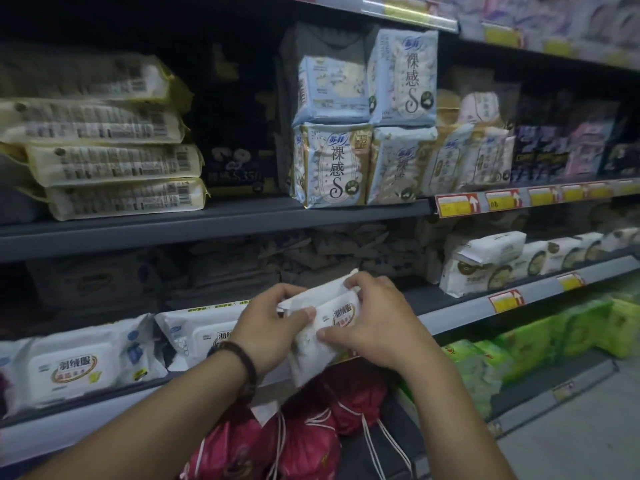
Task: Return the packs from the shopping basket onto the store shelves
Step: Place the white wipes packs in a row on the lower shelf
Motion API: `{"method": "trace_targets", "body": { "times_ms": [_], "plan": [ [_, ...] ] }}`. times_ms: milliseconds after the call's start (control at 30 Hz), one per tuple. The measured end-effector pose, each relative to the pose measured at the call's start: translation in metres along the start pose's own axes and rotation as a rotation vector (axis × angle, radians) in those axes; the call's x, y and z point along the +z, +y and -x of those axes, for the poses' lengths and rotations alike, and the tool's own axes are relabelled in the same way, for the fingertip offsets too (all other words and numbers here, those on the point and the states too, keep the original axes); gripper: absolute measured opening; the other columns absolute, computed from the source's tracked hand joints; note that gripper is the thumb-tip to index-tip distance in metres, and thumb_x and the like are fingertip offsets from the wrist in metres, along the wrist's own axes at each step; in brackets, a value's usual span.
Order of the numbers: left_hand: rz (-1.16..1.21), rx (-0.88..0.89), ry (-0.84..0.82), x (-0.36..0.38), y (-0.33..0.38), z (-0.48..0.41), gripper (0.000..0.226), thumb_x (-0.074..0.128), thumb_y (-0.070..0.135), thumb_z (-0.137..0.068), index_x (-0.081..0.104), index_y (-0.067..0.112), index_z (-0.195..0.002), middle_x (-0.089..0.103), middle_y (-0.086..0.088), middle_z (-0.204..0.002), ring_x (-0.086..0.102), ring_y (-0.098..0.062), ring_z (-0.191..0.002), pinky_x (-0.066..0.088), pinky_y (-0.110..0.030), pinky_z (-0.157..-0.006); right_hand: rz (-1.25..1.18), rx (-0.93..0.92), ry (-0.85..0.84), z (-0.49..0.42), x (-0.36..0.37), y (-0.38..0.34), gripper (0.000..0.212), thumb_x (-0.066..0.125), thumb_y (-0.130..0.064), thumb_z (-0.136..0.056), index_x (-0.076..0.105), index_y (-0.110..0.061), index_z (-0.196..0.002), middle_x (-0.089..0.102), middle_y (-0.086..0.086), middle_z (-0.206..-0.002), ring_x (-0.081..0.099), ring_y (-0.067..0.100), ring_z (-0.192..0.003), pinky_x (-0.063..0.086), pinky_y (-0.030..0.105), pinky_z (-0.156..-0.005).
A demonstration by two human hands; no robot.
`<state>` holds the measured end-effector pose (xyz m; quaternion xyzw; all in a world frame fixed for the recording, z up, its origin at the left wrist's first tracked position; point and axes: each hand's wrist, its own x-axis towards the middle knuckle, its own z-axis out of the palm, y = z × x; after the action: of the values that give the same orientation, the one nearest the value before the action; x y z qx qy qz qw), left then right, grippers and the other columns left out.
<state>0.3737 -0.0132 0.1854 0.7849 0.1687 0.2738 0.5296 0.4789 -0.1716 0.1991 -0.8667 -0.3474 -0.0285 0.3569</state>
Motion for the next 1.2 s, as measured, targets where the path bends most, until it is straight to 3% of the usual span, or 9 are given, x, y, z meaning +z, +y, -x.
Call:
{"method": "trace_targets", "body": {
  "times_ms": [167, 267, 367, 400, 467, 567, 833, 1000, 1200],
  "plan": [
    [0.047, -0.009, -0.016, 0.007, 0.004, -0.009, 0.015, 0.072, 0.022, -0.091, 0.074, 0.034, -0.099, 0.08, -0.007, -0.095, 0.076, -0.036, -0.092, 0.061, -0.06, -0.083, -0.046, 0.046, 0.059, -0.007, 0.013, 0.008, 0.094, 0.09, -0.062, -0.052, 0.052, -0.036, -0.134, 0.05, -0.005, -0.125, 0.055, 0.016, -0.116, 0.047, 0.03, -0.091],
    [-0.003, 0.034, 0.036, 0.011, 0.002, -0.009, 0.033, 0.074, 0.025, -0.085, 0.067, 0.036, -0.115, 0.076, 0.004, -0.106, 0.074, -0.024, -0.096, 0.061, -0.051, -0.087, -0.086, 0.105, 0.241, -0.014, 0.03, 0.013, 0.085, 0.089, -0.053, -0.061, 0.051, -0.033, -0.134, 0.046, -0.004, -0.129, 0.053, 0.017, -0.11, 0.043, 0.028, -0.086],
    [-0.246, 0.168, 0.15, 0.013, -0.004, 0.008, 0.037, 0.07, 0.015, -0.09, 0.053, 0.032, -0.118, 0.064, 0.015, -0.112, 0.068, -0.007, -0.094, 0.055, -0.019, -0.082, -0.098, 0.164, 0.454, -0.028, 0.052, 0.024, 0.083, 0.089, -0.05, -0.064, 0.052, -0.028, -0.136, 0.045, 0.0, -0.135, 0.058, 0.026, -0.118, 0.05, 0.035, -0.098],
    [-0.395, 0.223, 0.124, 0.014, -0.009, 0.013, 0.035, 0.065, 0.015, -0.09, 0.051, 0.033, -0.116, 0.059, 0.016, -0.113, 0.065, -0.007, -0.098, 0.051, -0.016, -0.084, -0.101, 0.173, 0.497, -0.033, 0.06, 0.028, 0.083, 0.089, -0.049, -0.065, 0.053, -0.026, -0.136, 0.044, 0.001, -0.135, 0.058, 0.028, -0.119, 0.051, 0.037, -0.101],
    [-0.663, 0.252, -0.038, 0.014, -0.022, 0.019, 0.031, 0.056, 0.019, -0.09, 0.054, 0.035, -0.117, 0.051, 0.015, -0.12, 0.059, -0.01, -0.109, 0.051, -0.027, -0.095, -0.111, 0.182, 0.545, -0.044, 0.073, 0.033, 0.082, 0.09, -0.047, -0.066, 0.054, -0.023, -0.135, 0.045, 0.004, -0.135, 0.058, 0.03, -0.119, 0.051, 0.039, -0.101],
    [-0.791, 0.186, -0.196, 0.013, -0.033, 0.018, 0.03, 0.053, 0.023, -0.094, 0.057, 0.032, -0.123, 0.047, 0.013, -0.127, 0.057, -0.013, -0.117, 0.049, -0.033, -0.1, -0.119, 0.181, 0.521, -0.059, 0.095, 0.03, 0.08, 0.092, -0.047, -0.068, 0.056, -0.023, -0.134, 0.045, 0.004, -0.137, 0.057, 0.028, -0.118, 0.051, 0.038, -0.098],
    [-0.855, 0.177, -0.258, 0.002, -0.038, 0.015, 0.029, 0.051, 0.032, -0.087, 0.062, 0.032, -0.115, 0.045, 0.014, -0.123, 0.061, -0.015, -0.107, 0.052, -0.036, -0.093, -0.033, 0.251, 0.511, -0.076, 0.127, 0.023, 0.08, 0.091, -0.05, -0.071, 0.054, -0.024, -0.137, 0.044, 0.004, -0.142, 0.052, 0.027, -0.127, 0.055, 0.041, -0.096],
    [-0.84, 0.248, -0.247, -0.009, -0.038, 0.028, 0.02, 0.055, 0.032, -0.091, 0.06, 0.035, -0.11, 0.049, 0.018, -0.115, 0.058, -0.009, -0.102, 0.05, -0.031, -0.091, -0.007, 0.245, 0.448, -0.069, 0.123, 0.021, 0.084, 0.09, -0.049, -0.075, 0.049, -0.023, -0.144, 0.044, 0.006, -0.148, 0.052, 0.03, -0.131, 0.053, 0.045, -0.103],
    [-0.892, 0.136, -0.457, -0.068, -0.046, 0.079, 0.025, 0.057, 0.051, -0.086, 0.064, 0.039, -0.106, 0.068, 0.02, -0.105, 0.062, 0.003, -0.095, 0.05, -0.017, -0.085, 0.174, 0.222, 0.234, -0.04, 0.1, -0.011, 0.077, 0.076, -0.047, -0.09, 0.042, -0.02, -0.153, 0.043, 0.015, -0.152, 0.046, 0.038, -0.139, 0.041, 0.049, -0.115]
  ]
}}
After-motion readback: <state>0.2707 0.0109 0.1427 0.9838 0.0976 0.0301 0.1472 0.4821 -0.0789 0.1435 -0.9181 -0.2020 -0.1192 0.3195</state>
